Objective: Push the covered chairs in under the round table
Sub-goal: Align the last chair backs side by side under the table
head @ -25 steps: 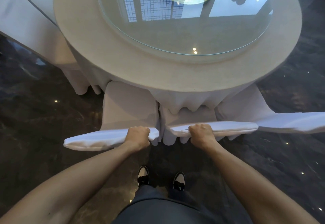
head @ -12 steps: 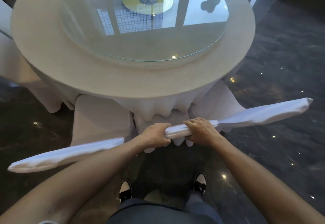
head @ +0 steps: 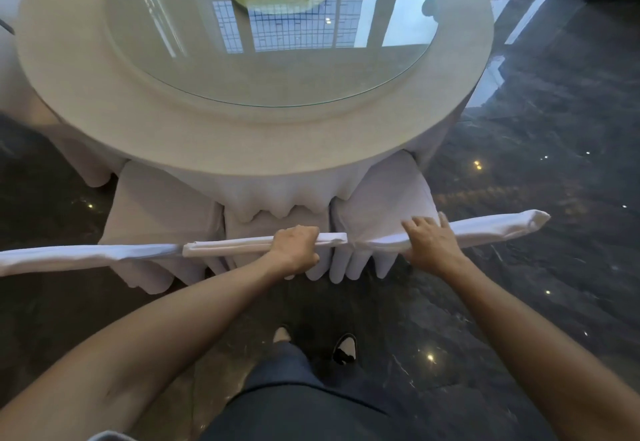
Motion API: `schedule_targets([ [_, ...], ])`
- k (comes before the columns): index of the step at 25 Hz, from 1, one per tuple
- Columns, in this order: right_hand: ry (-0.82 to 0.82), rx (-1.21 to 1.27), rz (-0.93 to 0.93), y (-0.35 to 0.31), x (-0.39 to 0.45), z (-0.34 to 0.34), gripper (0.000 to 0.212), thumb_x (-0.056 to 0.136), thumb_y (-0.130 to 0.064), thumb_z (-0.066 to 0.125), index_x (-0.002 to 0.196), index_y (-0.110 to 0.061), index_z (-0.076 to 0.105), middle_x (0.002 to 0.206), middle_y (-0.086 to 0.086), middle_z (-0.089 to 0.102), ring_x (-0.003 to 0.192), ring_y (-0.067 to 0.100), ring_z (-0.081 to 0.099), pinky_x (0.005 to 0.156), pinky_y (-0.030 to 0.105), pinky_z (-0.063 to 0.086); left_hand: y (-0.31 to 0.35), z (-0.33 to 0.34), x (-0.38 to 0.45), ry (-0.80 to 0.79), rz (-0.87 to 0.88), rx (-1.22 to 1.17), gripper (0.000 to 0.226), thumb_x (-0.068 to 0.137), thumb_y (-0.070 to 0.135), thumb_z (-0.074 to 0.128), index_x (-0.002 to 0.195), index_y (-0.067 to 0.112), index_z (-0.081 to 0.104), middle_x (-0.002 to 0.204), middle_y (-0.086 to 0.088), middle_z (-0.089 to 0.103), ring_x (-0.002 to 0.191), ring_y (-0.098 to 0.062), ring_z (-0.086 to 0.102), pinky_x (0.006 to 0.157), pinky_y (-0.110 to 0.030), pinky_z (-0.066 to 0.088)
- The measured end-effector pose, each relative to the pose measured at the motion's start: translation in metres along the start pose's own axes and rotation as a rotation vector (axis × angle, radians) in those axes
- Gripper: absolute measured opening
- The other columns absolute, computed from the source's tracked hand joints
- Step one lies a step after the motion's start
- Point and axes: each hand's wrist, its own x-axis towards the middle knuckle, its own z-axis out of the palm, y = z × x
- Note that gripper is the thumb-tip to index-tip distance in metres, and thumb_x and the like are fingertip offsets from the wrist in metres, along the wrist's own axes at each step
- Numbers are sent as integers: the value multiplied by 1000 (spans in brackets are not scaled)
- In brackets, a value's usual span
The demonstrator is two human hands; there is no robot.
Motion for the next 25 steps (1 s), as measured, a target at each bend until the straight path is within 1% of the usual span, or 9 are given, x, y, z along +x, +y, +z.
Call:
schedule_targets([
  [2, -44, -61, 55, 29, -10, 6, 43, 79, -30, 66, 119, -24, 54, 118, 2, 59, 117, 25, 52, 114, 59, 17, 16, 4, 8, -13, -12, 48, 22, 82, 24, 58, 103, 20, 56, 106, -5, 65, 97, -28, 62, 74, -36, 41],
  [3, -53, -88, 77, 42, -15, 9, 42, 79, -27, 65, 119, -23, 54, 118, 2, 59, 118, 25, 52, 114, 59, 16, 21, 5, 13, -18, -20, 70, 21, 83, 23, 59, 104, 20, 56, 107, -4, 65, 98, -28, 62, 74, -36, 40],
  [5, -22, -142, 104, 59, -19, 14, 39, 79, -19, 63, 117, -22, 55, 117, 2, 61, 116, 26, 53, 113, 55, 21, 23, 10, 20, -15, -46, 110, 22, 84, 19, 58, 106, 22, 57, 107, -3, 66, 99, -27, 63, 74, -36, 41],
  [6, -7, -162, 112, 61, -17, 13, 36, 80, -17, 61, 115, -21, 57, 115, 2, 63, 113, 26, 55, 110, 51, 27, 22, 12, 21, -3, -55, 125, 23, 85, 17, 58, 107, 23, 58, 107, -2, 67, 98, -27, 64, 73, -36, 41],
  [8, -10, -160, 140, 58, -9, 9, 27, 82, -19, 59, 108, -21, 63, 109, 2, 68, 105, 27, 59, 96, 42, 37, 20, 16, 21, 19, -63, 133, 28, 86, 13, 56, 109, 27, 61, 105, -1, 69, 96, -27, 65, 71, -35, 41],
  [12, -47, -183, 146, 45, 5, 0, 19, 84, -19, 61, 100, -20, 72, 96, 2, 73, 89, 22, 69, 79, 33, 47, 18, 14, 19, 46, -35, 140, 36, 82, 11, 57, 113, 29, 64, 104, -1, 70, 96, -28, 66, 76, -37, 47],
  [15, -44, -203, 126, 33, 17, -7, 17, 86, -19, 61, 98, -20, 73, 91, 0, 73, 83, 19, 70, 71, 29, 49, 19, 12, 19, 62, -38, 134, 36, 83, 14, 57, 114, 31, 65, 106, 0, 71, 97, -29, 66, 74, -37, 44],
  [21, -58, -223, 115, 22, 26, -10, 14, 83, -25, 67, 94, -19, 73, 84, 0, 72, 76, 20, 69, 63, 28, 46, 21, 12, 19, 118, -70, 108, 37, 88, 17, 58, 118, 36, 66, 105, 1, 72, 94, -27, 66, 73, -36, 42],
  [25, -85, -241, 90, 28, 26, -16, 14, 83, -21, 63, 94, -18, 72, 84, -1, 71, 76, 19, 69, 65, 28, 51, 19, 10, 19, 111, -71, 114, 38, 86, 17, 59, 118, 35, 67, 103, 0, 72, 94, -27, 66, 76, -36, 45],
])
